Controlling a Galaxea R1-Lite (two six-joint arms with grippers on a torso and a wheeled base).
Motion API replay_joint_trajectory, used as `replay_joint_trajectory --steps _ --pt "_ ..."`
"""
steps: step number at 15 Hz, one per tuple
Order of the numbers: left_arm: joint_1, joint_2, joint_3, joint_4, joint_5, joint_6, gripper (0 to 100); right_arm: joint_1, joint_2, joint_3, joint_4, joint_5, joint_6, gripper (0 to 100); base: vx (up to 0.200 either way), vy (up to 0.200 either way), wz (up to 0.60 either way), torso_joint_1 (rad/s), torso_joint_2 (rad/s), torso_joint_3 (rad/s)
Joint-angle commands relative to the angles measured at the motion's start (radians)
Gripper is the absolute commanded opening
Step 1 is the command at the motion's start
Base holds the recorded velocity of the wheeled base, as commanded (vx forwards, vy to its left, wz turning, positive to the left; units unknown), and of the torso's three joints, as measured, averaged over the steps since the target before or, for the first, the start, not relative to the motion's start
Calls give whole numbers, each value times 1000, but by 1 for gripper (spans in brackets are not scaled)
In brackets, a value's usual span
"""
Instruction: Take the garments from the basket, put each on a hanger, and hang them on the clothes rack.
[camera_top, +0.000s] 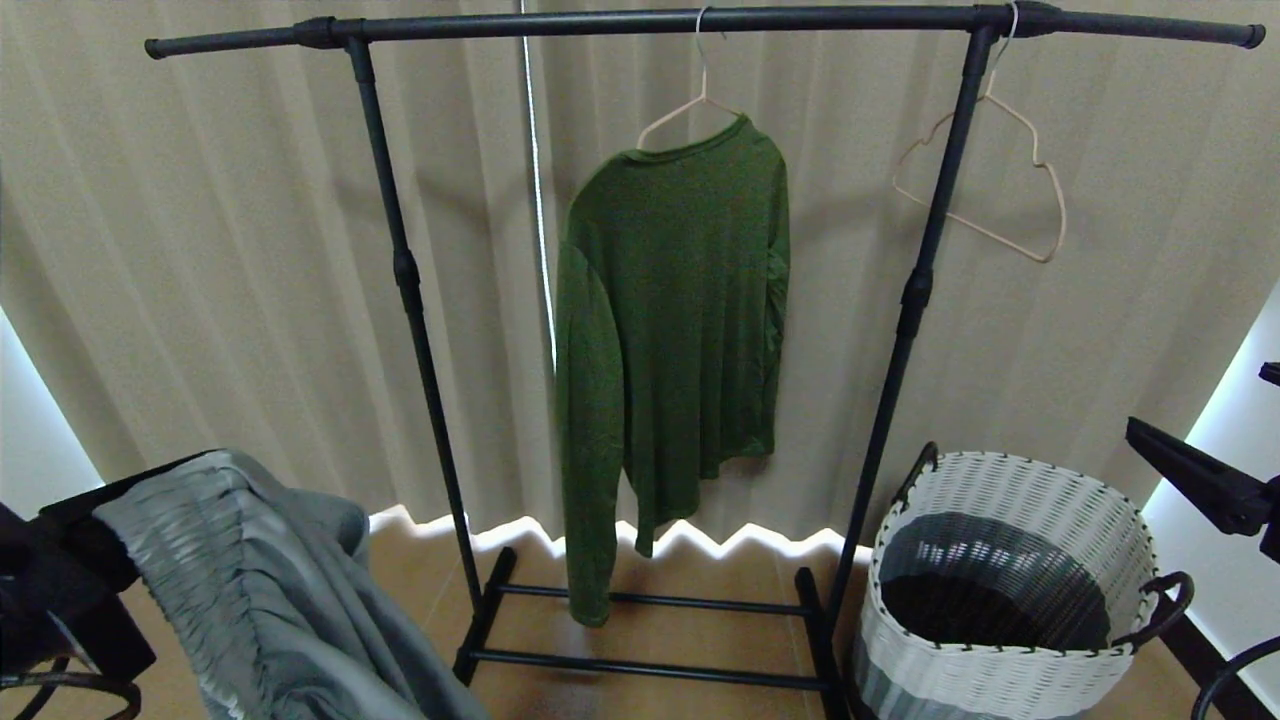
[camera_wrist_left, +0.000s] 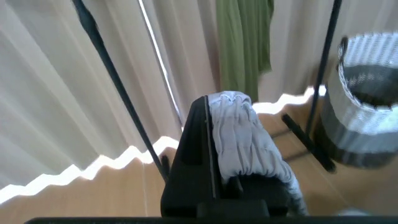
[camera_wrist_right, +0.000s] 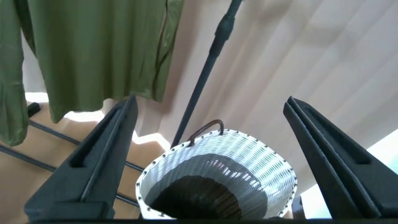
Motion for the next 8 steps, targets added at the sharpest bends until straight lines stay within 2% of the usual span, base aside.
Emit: replay_joint_trajectory --steps 1,3,4,8 --pt "2 -4 35 -1 0 25 0 -4 21 0 3 0 0 100 0 0 0 134 -51 -227" --pt "8 9 44 -4 2 28 0 -6 40 -2 1 1 3 100 0 0 0 203 -320 -264" --pt "8 9 44 -4 2 28 0 -4 40 -2 1 1 3 100 0 0 0 193 -696 -251" --pt "16 -4 60 -4 2 34 0 -4 48 -5 1 1 7 100 0 0 0 76 -557 -257"
